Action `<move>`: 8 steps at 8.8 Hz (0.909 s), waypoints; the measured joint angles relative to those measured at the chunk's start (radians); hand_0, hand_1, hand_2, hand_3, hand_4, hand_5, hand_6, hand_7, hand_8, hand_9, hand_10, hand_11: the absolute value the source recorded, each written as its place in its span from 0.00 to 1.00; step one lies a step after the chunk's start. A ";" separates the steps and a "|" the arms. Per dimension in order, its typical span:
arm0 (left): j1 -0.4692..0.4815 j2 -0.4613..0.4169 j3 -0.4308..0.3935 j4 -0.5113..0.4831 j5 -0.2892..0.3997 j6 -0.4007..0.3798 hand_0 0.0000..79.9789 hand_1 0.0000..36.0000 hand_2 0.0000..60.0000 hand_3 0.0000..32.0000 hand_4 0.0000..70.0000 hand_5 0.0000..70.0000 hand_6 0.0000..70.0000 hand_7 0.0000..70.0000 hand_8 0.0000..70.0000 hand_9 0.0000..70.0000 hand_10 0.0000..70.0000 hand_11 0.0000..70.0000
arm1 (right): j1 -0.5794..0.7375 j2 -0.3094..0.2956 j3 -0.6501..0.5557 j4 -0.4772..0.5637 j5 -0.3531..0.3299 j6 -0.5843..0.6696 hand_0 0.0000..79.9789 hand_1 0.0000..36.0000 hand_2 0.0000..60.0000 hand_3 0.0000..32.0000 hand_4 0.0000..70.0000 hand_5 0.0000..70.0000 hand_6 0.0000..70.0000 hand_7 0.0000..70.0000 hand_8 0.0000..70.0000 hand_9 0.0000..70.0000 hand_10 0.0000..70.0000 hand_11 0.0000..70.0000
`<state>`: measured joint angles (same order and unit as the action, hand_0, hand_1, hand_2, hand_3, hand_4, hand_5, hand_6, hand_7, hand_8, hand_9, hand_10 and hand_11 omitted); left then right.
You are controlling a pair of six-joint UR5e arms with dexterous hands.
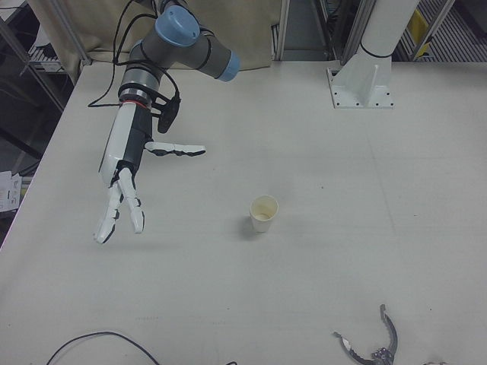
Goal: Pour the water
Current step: 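Lower the left hand toward the beige paper cup near it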
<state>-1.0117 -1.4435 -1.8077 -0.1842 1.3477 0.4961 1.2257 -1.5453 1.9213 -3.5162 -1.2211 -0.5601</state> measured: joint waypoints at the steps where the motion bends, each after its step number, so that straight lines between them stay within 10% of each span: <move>1: 0.000 0.060 0.006 -0.072 0.000 0.020 0.61 0.35 0.00 0.46 0.00 0.00 0.00 0.00 0.00 0.00 0.01 0.04 | -0.004 -0.003 0.000 0.000 0.000 -0.002 0.57 0.25 0.00 0.00 0.07 0.03 0.04 0.01 0.02 0.02 0.00 0.02; 8: 0.071 0.158 0.307 -0.536 0.014 0.167 0.60 0.31 0.00 0.23 0.03 0.00 0.00 0.00 0.00 0.00 0.01 0.04 | -0.026 0.005 -0.002 -0.001 0.000 -0.015 0.58 0.27 0.00 0.00 0.10 0.06 0.06 0.07 0.02 0.02 0.00 0.01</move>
<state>-0.9405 -1.2851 -1.5006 -0.7207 1.3619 0.6629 1.1997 -1.5407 1.9191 -3.5174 -1.2211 -0.5754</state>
